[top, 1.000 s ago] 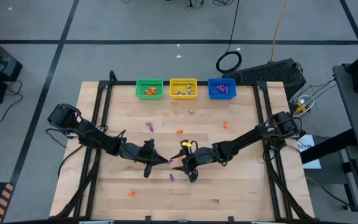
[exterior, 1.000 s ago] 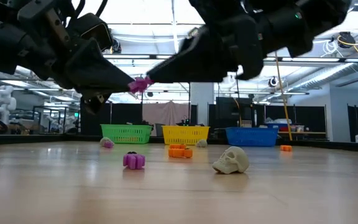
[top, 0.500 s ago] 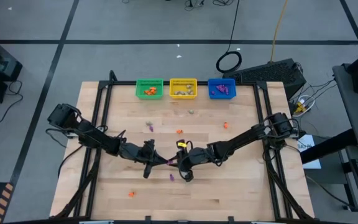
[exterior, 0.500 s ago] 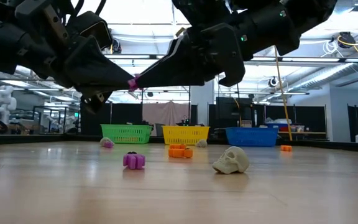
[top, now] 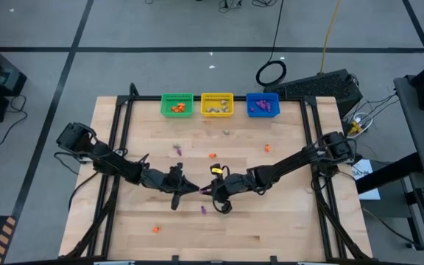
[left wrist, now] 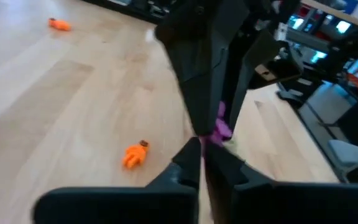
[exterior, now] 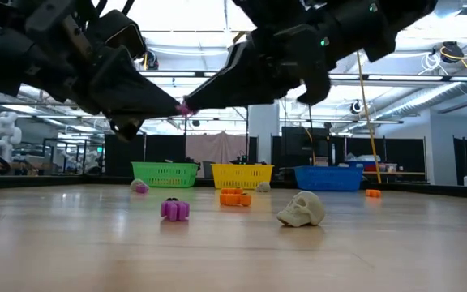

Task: Sort Halloween decoration
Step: Put the violet skeleton toy into the blue bin

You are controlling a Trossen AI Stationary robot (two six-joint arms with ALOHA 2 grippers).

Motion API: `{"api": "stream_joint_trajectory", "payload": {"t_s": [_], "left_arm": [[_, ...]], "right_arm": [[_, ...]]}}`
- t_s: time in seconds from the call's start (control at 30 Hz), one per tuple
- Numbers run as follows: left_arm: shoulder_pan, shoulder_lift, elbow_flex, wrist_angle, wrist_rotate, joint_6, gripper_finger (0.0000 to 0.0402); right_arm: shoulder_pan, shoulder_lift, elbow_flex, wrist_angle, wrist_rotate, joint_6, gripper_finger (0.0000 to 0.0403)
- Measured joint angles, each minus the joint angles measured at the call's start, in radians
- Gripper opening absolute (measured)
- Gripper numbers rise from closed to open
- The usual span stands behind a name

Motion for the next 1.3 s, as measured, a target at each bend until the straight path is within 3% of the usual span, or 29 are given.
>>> {"api": "stream_joint_trajectory", "payload": {"t_s": [0.23,0.4,0.53,0.73,1.03,1.3], "left_arm": [[-0.004,0.000,0.000,-0.012,-0.100,0.020,0.0092],[-0.004,0.000,0.000,-0.038,-0.144,0.020,0.0133],[-0.004,0.000,0.000,-0.055,-0.165,0.020,0.0141],[0.024,0.000,0.000,-0.070,-0.198,0.025,0.0139],[0.127,0.000,0.000,-0.181,-0.133,0.026,0.0139],[0.168,0.000,0.033,-0.227,-0.053,0.024,0.0138]], "right_arm": [[-0.036,-0.119,0.000,-0.144,0.015,-0.037,0.0015],[-0.110,-0.220,0.000,-0.342,0.155,0.019,0.0015],[-0.229,-0.279,0.000,-0.553,0.263,0.136,0.0014],[-0.493,-0.339,0.000,-0.767,0.279,0.310,0.0014],[-0.901,-0.322,-0.001,-0.814,0.029,0.379,0.0014],[-1.156,-0.184,-0.001,-0.771,-0.192,0.342,0.0014]]}}
